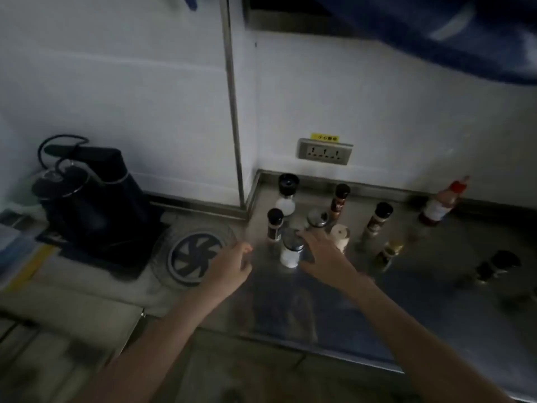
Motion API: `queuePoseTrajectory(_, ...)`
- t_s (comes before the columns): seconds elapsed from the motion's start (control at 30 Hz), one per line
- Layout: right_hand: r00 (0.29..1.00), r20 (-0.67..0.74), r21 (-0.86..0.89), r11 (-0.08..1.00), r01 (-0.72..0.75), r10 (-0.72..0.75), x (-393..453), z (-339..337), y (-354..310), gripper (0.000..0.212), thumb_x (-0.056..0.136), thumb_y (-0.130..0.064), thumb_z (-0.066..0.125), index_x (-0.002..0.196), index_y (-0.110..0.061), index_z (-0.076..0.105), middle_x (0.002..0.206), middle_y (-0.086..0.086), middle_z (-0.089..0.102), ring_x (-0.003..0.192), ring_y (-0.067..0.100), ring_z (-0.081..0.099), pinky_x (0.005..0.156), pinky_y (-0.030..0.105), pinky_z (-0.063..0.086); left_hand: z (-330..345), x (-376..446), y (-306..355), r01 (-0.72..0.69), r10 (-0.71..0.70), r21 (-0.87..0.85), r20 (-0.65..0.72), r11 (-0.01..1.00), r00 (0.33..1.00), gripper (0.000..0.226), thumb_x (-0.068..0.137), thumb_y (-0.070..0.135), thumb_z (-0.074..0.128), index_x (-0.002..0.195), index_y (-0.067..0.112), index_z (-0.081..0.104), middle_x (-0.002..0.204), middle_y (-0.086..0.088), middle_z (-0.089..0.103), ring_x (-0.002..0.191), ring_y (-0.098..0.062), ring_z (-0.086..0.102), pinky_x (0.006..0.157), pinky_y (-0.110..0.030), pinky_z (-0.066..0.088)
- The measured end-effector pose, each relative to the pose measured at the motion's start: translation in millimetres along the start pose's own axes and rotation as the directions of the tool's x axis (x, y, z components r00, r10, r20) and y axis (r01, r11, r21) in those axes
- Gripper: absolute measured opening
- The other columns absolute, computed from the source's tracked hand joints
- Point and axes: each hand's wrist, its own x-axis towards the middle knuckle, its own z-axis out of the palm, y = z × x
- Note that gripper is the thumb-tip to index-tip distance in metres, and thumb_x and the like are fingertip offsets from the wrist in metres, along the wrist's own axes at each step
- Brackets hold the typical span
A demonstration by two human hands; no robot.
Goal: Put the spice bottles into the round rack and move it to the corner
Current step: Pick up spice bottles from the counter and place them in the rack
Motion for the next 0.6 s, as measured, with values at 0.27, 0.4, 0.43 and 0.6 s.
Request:
queuePoseTrajectory(0.27, 0.984, -0.003, -0.180, 0.968, -0.174, 0.177, 45.1, 35.5, -20.9, 0.072, 0.082, -0.023, 0.067, 0.141, -0.023, 0.026, 0.145, 0.016, 0.019, 0.130, 0.040, 0.040, 0.099, 0.042, 0.045, 10.0, 20.4, -72.7, 0.075, -0.134, 0.259, 0.220, 0.963, 0.966, 0.041, 0.089, 0.023, 0.048, 0.128, 0.011, 0.044, 0.132, -0.010, 0.050, 0.121, -0.029, 0.048, 0.098, -0.039, 0.042)
queuePoseTrajectory(0.4, 0.972, 0.003, -0.099, 0.968, -0.232, 0.233, 50.0, 33.2, -25.6, 0.065, 0.077, -0.016, 0.071, 0.133, -0.019, 0.037, 0.136, 0.017, 0.025, 0.111, 0.041, 0.056, 0.092, 0.041, 0.049, 19.1, 28.1, -78.1, -0.025, -0.039, 0.167, 0.367, 0.986, 0.930, 0.045, 0.093, 0.018, 0.044, 0.136, 0.010, 0.037, 0.140, -0.010, 0.046, 0.127, -0.026, 0.044, 0.103, -0.037, 0.041)
queuePoseTrajectory(0.43, 0.972, 0.010, -0.077, 0.969, -0.234, 0.235, 50.2, 32.4, -28.8, 0.063, 0.076, -0.016, 0.072, 0.130, -0.018, 0.040, 0.133, 0.016, 0.027, 0.109, 0.041, 0.056, 0.091, 0.041, 0.048, 20.6, 30.4, -80.5, -0.033, -0.027, 0.159, 0.362, 0.987, 0.932, 0.045, 0.093, 0.015, 0.044, 0.137, 0.009, 0.037, 0.140, -0.010, 0.045, 0.128, -0.026, 0.044, 0.104, -0.037, 0.040)
queuePoseTrajectory(0.6, 0.999, 0.016, 0.008, 0.999, -0.036, 0.036, 63.9, 3.3, -74.0, 0.062, 0.072, -0.019, 0.076, 0.126, -0.016, 0.046, 0.120, 0.013, 0.037, 0.106, 0.030, 0.049, 0.089, 0.029, 0.039, 27.1, 33.1, -80.3, -0.095, 0.052, 0.102, 0.361, 0.990, 0.931, 0.040, 0.093, 0.014, 0.042, 0.133, 0.011, 0.041, 0.135, -0.008, 0.049, 0.124, -0.026, 0.044, 0.100, -0.038, 0.043)
